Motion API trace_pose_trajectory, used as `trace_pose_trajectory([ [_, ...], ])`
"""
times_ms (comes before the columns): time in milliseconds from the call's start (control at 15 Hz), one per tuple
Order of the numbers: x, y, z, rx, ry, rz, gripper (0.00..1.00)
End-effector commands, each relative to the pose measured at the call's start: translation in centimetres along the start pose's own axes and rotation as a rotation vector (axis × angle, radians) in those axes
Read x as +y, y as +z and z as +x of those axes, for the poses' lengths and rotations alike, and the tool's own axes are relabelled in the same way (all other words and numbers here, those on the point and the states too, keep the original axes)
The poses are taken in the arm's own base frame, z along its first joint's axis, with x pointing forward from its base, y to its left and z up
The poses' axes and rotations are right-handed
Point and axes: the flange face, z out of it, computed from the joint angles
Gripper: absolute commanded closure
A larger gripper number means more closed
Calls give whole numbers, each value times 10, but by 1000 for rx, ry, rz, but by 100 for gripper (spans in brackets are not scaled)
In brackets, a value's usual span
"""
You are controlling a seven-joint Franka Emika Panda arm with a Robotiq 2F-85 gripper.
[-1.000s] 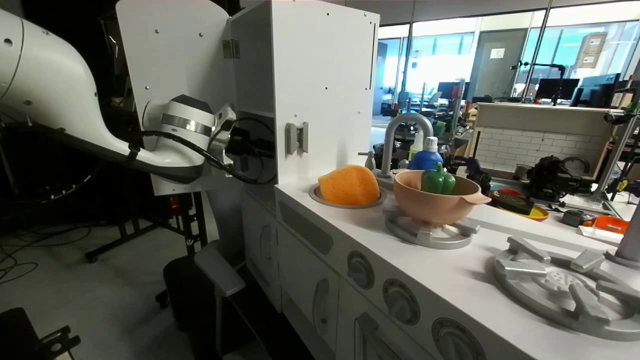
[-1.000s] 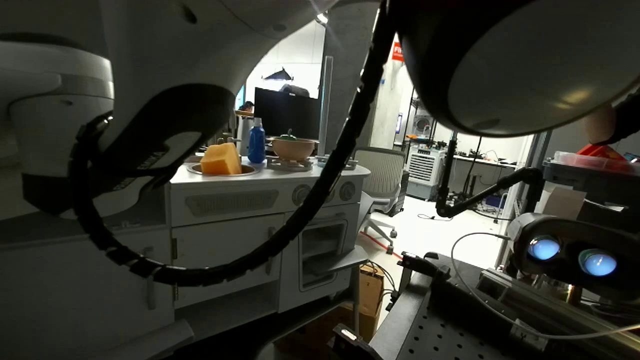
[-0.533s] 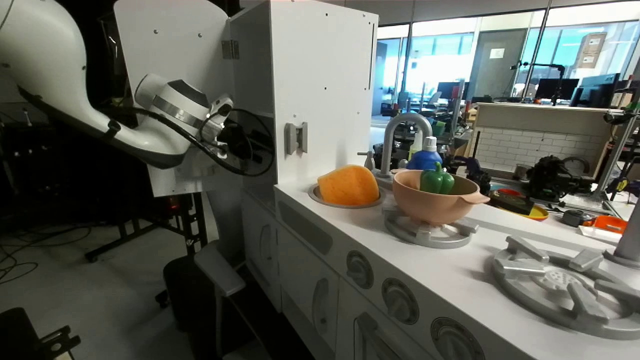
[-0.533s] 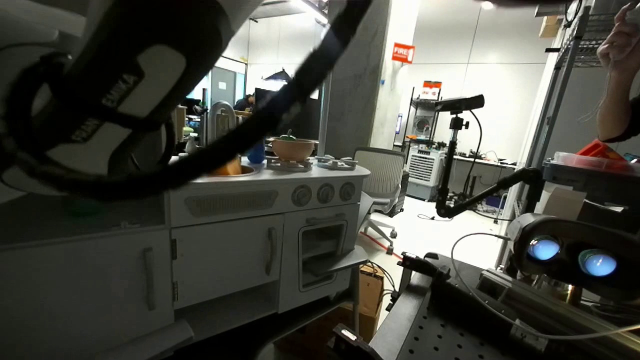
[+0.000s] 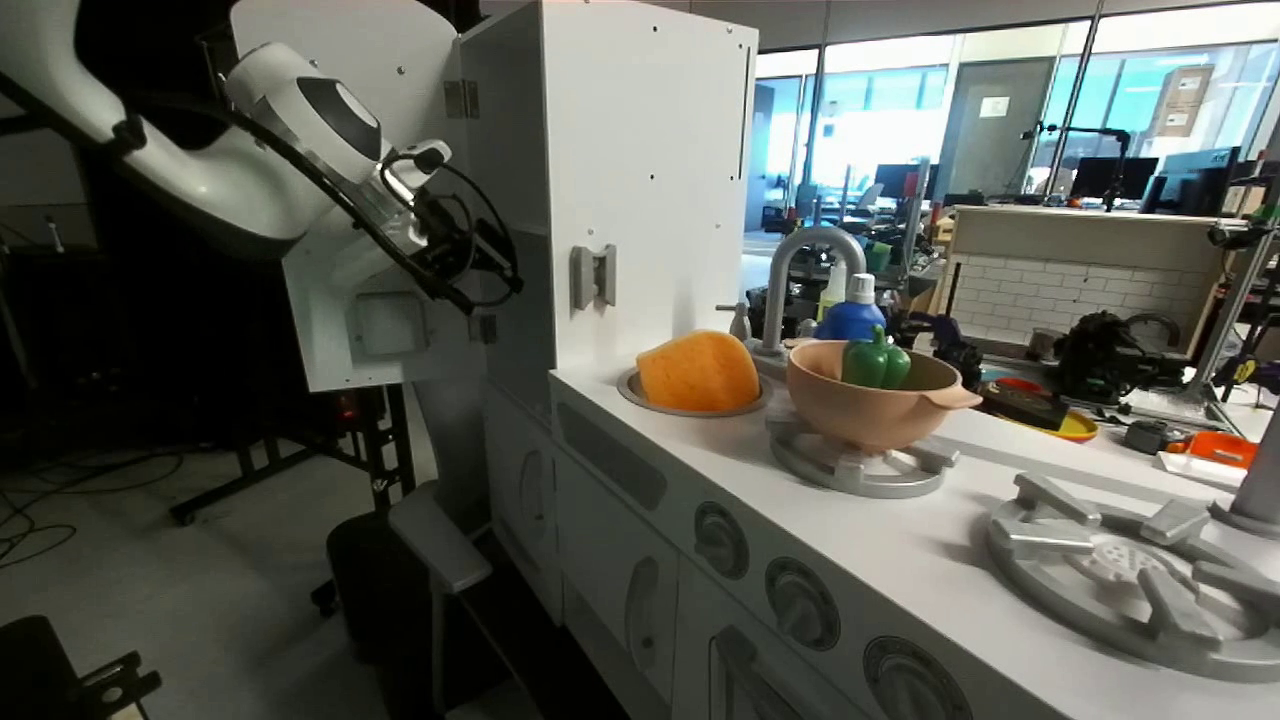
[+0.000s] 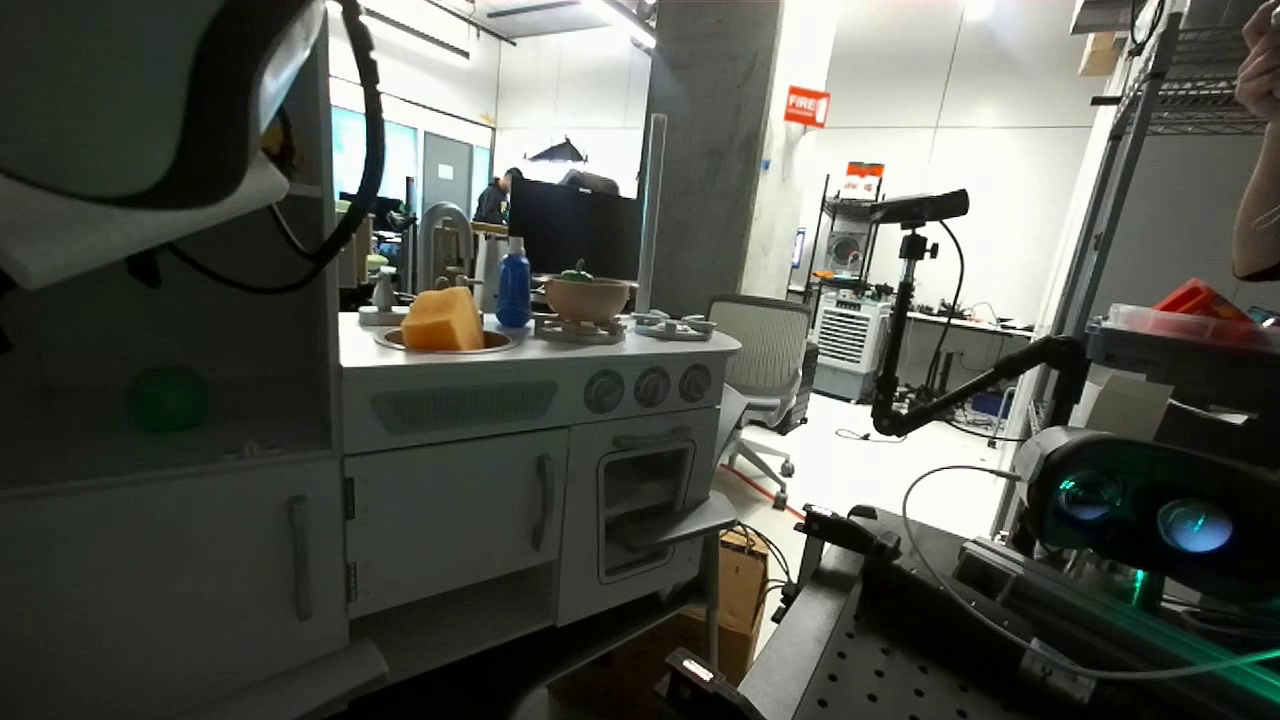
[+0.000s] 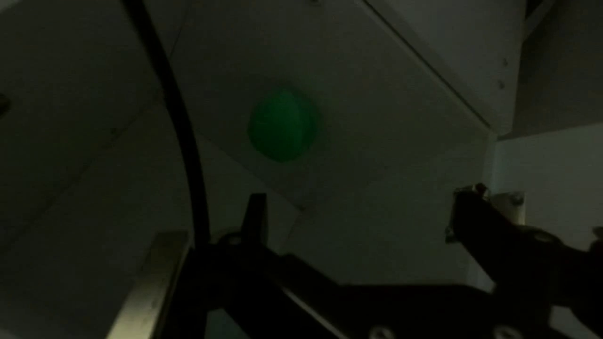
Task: Open the top cabinet on the left, place the green pear and yellow sponge on the bottom shelf of the open cabinet
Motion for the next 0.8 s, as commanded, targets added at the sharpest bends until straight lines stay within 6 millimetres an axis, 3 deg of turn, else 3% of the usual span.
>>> trace_pose_trajectory([
  [0,44,-42,-25,-106,-113,111,0],
  [333,112,-79,-65,-267,-266,207,0],
  [733,177,-120,-100,-446,-426,333,0],
])
